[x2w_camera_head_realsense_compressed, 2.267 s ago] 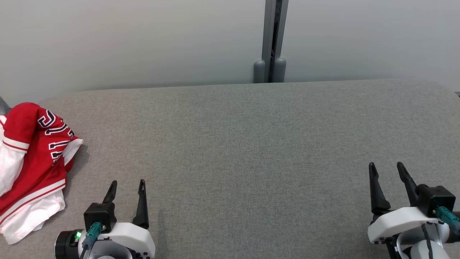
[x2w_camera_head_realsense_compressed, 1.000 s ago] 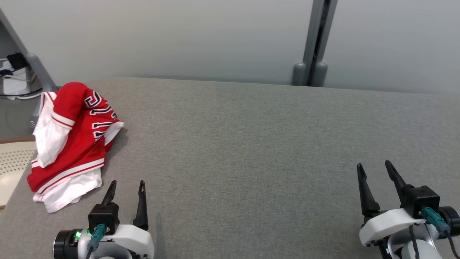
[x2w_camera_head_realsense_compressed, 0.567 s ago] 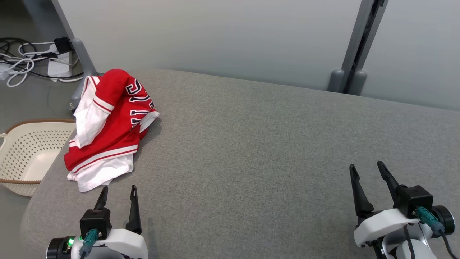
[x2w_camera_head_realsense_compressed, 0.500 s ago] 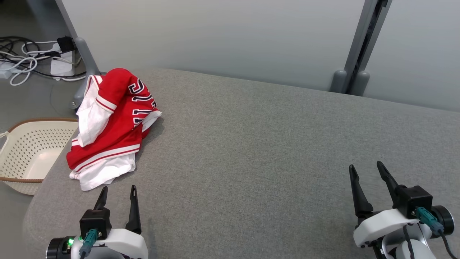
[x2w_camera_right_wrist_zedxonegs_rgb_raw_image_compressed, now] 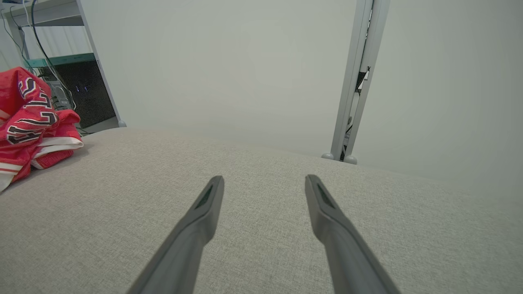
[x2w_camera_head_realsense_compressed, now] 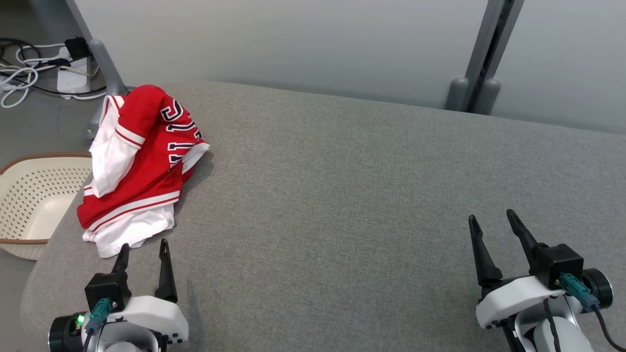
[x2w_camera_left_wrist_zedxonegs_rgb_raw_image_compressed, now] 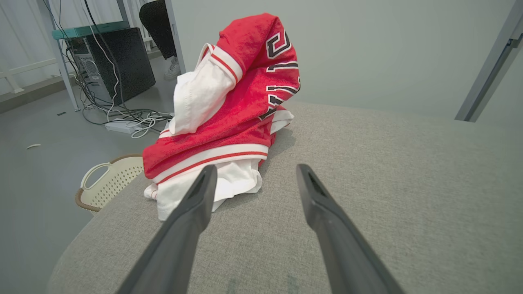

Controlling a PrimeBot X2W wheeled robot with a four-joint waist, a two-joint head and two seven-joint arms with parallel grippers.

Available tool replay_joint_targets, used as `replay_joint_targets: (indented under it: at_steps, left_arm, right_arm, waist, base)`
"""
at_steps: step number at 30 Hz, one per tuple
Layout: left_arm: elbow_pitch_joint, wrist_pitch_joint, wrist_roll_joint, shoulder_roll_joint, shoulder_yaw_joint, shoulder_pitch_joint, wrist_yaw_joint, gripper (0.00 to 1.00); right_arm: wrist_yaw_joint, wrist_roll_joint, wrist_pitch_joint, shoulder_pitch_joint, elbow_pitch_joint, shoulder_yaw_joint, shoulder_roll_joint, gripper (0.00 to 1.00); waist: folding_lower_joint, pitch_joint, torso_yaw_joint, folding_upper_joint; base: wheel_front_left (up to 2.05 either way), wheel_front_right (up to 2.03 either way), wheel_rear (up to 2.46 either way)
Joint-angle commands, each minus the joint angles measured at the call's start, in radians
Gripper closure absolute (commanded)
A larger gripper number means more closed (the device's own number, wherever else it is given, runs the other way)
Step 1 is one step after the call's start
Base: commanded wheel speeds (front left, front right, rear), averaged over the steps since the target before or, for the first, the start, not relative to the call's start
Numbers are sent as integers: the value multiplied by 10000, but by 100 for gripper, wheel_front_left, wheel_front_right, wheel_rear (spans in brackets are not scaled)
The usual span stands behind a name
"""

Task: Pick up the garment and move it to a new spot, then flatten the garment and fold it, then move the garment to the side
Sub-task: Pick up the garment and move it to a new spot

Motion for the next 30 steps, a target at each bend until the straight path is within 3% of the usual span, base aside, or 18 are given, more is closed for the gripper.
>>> replay_joint_targets:
  at_steps: [1,21,30]
  left_arm:
    - [123,-24,96,56,139,-363,-83,0]
    - [1820,-23,608,1225,911,-3862,-32,0]
    - [2361,-23,755,1949,1269,-4578,412,0]
  right_arm:
    - [15,-37,-51,-143,-39,30,-61,0]
    - [15,-230,-51,-1034,-482,346,-378,0]
    - [13,-148,-51,-1236,-529,408,-334,0]
  waist:
    - [0,163,-109,0]
    - [0,2228,-943,0]
    - [0,2634,-1568,0]
  base:
    - [0,0,0]
    - [0,0,0]
    - [0,0,0]
